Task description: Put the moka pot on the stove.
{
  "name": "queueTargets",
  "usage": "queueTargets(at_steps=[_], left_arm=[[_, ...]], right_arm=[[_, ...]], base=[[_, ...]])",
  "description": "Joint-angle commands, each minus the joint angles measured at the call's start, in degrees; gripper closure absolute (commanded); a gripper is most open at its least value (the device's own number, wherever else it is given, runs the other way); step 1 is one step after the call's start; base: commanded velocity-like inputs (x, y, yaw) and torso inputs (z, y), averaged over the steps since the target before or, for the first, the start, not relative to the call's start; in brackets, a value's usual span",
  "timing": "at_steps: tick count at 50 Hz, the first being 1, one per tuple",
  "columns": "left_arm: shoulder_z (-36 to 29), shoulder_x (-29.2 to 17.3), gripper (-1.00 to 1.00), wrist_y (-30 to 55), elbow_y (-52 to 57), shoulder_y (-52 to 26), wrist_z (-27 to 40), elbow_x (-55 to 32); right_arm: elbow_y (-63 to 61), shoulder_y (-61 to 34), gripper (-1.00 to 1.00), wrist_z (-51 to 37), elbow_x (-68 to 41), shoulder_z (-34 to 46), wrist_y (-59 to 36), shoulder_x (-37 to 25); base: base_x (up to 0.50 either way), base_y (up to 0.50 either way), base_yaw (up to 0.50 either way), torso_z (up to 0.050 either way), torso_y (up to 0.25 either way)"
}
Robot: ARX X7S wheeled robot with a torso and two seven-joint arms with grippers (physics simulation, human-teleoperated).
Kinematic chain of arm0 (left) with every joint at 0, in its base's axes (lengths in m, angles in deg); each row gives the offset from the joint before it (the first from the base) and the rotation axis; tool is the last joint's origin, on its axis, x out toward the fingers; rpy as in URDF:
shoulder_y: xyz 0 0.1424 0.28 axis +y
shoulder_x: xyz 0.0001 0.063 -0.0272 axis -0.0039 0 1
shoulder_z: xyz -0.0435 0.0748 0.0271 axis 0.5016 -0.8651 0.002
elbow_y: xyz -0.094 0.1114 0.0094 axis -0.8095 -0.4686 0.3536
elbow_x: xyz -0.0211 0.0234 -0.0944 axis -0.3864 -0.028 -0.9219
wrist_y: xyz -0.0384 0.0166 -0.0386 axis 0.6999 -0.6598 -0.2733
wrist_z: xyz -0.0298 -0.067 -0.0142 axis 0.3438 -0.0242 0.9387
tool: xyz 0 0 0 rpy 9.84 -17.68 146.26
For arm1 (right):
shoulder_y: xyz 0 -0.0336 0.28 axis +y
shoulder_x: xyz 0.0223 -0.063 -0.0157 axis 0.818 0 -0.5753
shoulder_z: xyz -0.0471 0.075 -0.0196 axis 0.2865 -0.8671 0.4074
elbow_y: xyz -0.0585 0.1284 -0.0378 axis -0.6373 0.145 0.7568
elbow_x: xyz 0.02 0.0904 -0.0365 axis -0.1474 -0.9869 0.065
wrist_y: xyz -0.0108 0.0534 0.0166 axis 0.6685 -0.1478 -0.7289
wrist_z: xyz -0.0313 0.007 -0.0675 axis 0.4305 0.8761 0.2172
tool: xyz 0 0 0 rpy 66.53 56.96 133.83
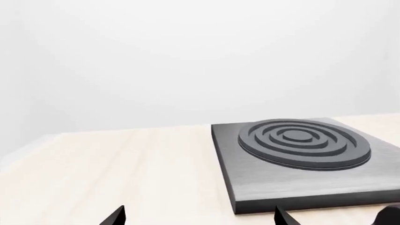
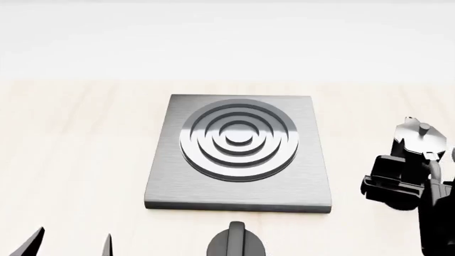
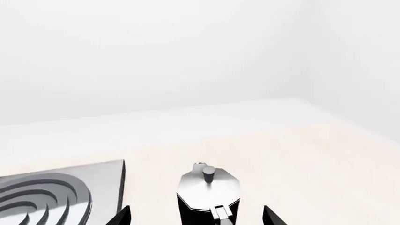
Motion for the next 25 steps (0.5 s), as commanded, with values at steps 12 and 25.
queueTargets(at_steps=[12, 25], left_arm=[[-0.2, -0.8, -1.0, 0.19, 1.17, 0.36, 0.66, -1.11], [-0.73, -1.21, -1.0, 0.01, 1.6, 0.63, 1.34, -1.2]], right_arm=[[5.17, -0.53, -1.0, 4.16, -4.03, -4.03, -1.65, -1.63], [12.57, -2.43, -1.0, 4.54, -2.47, -2.11, -0.74, -2.36]], base=[[0.0, 0.0, 0.0, 0.0, 0.0], [0.0, 0.0, 0.0, 0.0, 0.0]])
